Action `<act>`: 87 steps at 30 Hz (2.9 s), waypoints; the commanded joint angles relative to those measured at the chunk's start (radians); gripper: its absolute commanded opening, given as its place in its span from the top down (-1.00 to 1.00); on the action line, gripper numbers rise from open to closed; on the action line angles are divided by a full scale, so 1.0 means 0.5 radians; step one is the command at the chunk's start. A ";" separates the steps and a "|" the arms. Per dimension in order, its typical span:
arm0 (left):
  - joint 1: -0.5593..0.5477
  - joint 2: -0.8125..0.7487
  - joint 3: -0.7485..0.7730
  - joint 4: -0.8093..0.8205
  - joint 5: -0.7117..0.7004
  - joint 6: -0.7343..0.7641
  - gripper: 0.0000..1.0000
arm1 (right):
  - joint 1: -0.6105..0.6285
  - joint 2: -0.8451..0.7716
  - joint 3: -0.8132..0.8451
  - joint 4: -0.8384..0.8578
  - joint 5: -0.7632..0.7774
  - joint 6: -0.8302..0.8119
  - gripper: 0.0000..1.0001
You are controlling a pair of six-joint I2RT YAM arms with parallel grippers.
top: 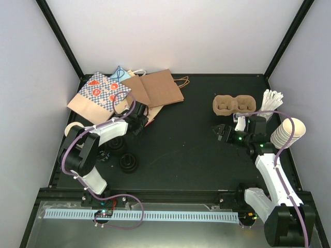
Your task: Pack the takeout coffee
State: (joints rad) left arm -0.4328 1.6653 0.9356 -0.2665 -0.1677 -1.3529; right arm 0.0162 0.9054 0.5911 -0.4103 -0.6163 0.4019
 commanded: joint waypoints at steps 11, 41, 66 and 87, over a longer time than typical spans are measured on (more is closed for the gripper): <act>0.010 -0.463 0.261 -0.422 -0.287 0.155 0.97 | 0.005 0.053 0.099 0.032 -0.068 0.012 -1.00; 0.010 -1.534 0.636 -0.675 -0.711 0.813 0.97 | 0.006 0.048 0.115 0.041 -0.115 0.105 -1.00; -0.084 -1.241 0.632 0.102 1.127 1.055 0.95 | 0.008 0.035 0.148 -0.033 0.004 0.122 -1.00; -0.119 -1.388 -0.094 -0.529 1.425 1.360 0.96 | 0.011 -0.036 0.207 -0.271 0.183 0.049 -1.00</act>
State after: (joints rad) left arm -0.4870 0.9966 0.8921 -0.4240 0.4942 -0.7628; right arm 0.0166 0.8703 0.6914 -0.5327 -0.5049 0.4480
